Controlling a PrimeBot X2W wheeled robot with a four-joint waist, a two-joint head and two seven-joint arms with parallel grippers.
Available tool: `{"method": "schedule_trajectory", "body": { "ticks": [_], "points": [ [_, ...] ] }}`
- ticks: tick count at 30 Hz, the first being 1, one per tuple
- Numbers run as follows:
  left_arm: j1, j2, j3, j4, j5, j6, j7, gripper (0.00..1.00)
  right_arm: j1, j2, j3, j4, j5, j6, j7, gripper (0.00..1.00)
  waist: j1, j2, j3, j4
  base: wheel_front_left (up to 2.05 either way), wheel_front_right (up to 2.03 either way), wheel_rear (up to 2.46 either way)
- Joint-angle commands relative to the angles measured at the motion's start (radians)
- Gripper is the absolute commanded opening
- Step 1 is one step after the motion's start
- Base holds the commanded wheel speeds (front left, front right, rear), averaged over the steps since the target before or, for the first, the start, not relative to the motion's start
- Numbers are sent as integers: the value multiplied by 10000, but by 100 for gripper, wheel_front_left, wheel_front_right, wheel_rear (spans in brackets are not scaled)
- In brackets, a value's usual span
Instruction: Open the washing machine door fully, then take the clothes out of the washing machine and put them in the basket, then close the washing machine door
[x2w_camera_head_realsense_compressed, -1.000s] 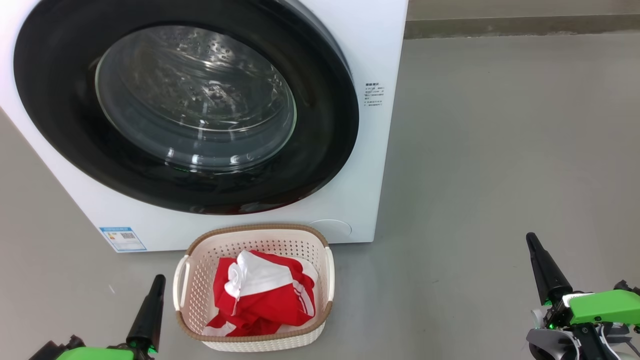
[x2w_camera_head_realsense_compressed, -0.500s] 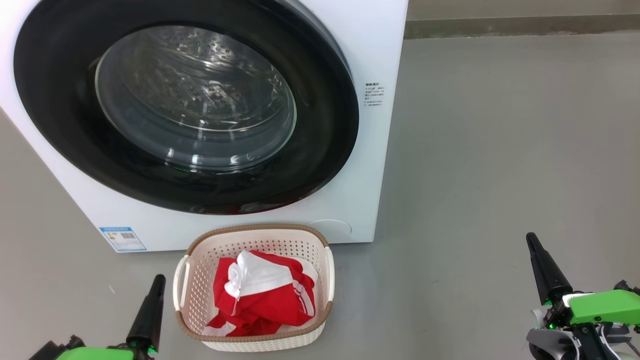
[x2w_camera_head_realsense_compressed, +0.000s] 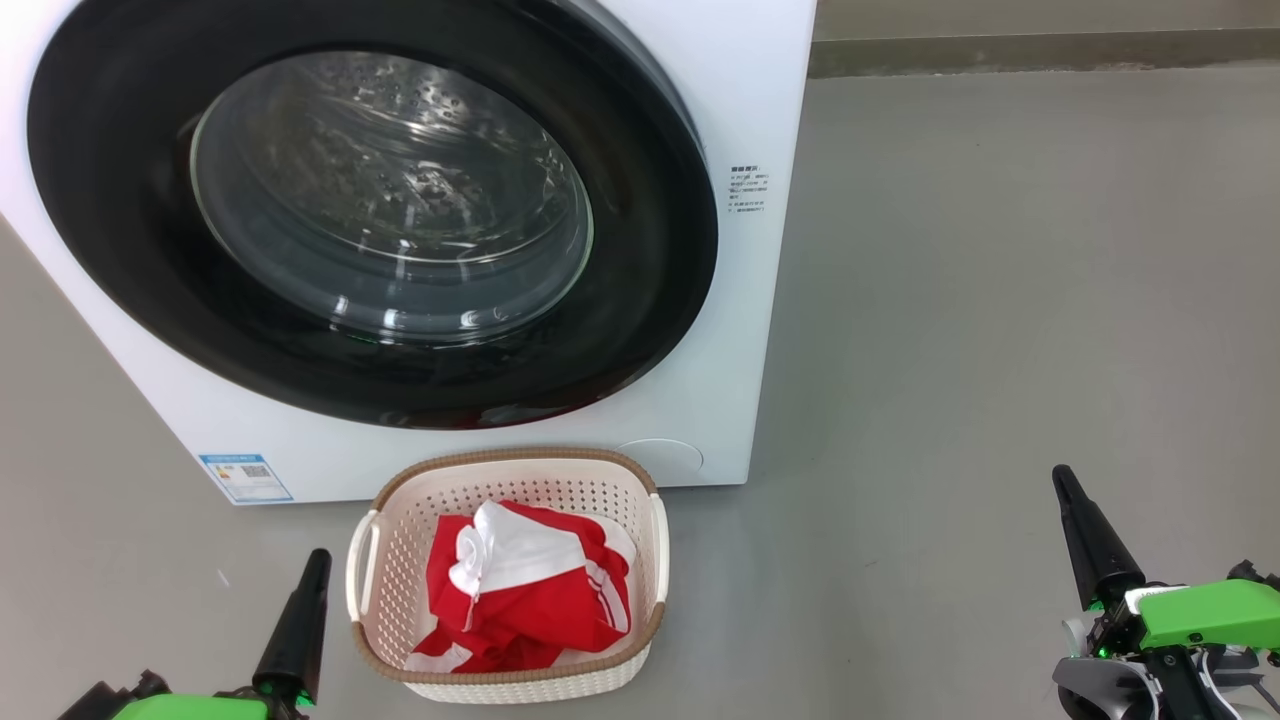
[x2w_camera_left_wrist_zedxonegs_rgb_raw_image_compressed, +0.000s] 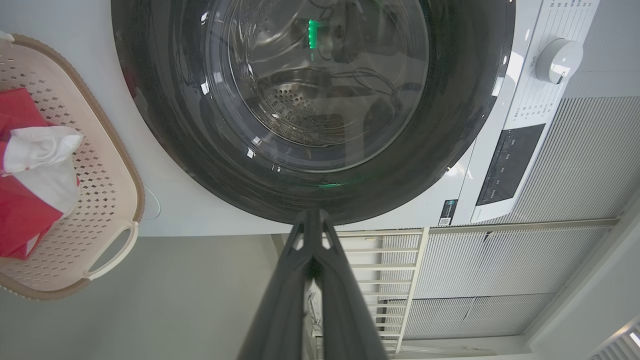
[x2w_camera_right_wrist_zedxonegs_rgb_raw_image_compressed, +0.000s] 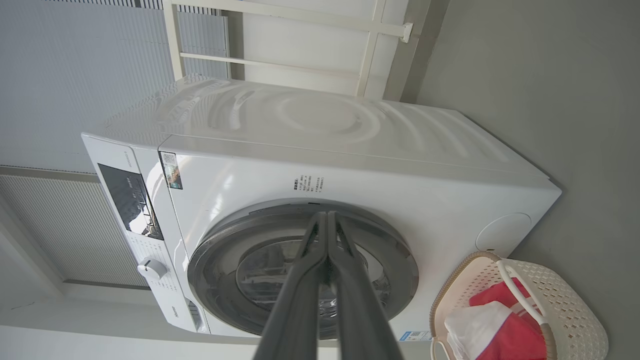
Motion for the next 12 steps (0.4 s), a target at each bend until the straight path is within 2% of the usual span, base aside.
{"method": "schedule_trajectory", "body": {
  "ticks": [1, 12],
  "points": [
    [-395, 100, 352, -212, -67, -69, 45, 0, -421, -88, 159, -295, -10, -7, 67, 0, 0, 0, 0, 0, 0, 0, 0],
    [-395, 100, 352, -212, -67, -69, 45, 0, -421, -88, 158, -295, -10, -7, 67, 0, 0, 0, 0, 0, 0, 0, 0]
  ]
}}
